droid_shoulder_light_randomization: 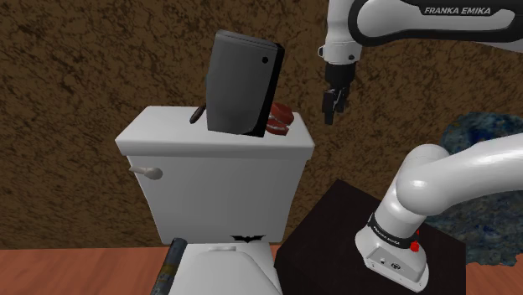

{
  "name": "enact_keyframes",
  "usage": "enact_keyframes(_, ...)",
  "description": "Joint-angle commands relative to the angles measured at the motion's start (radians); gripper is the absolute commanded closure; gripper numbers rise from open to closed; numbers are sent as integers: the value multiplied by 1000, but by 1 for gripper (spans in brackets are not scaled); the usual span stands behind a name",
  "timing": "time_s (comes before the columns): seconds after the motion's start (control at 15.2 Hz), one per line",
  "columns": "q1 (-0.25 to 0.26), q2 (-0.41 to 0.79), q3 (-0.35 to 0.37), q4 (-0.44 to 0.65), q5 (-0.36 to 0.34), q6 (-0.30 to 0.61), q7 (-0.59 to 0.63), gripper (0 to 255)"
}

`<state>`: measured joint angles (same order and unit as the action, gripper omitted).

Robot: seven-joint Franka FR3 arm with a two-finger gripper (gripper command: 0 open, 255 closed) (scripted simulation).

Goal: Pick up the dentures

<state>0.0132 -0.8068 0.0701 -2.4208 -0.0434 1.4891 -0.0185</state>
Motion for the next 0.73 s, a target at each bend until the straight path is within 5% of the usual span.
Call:
enact_keyframes(0.0, 0, 0, 0, 0, 0, 0, 0, 0)
enact_keyframes(0.66, -18, 172, 190, 178, 156, 127, 361, 0)
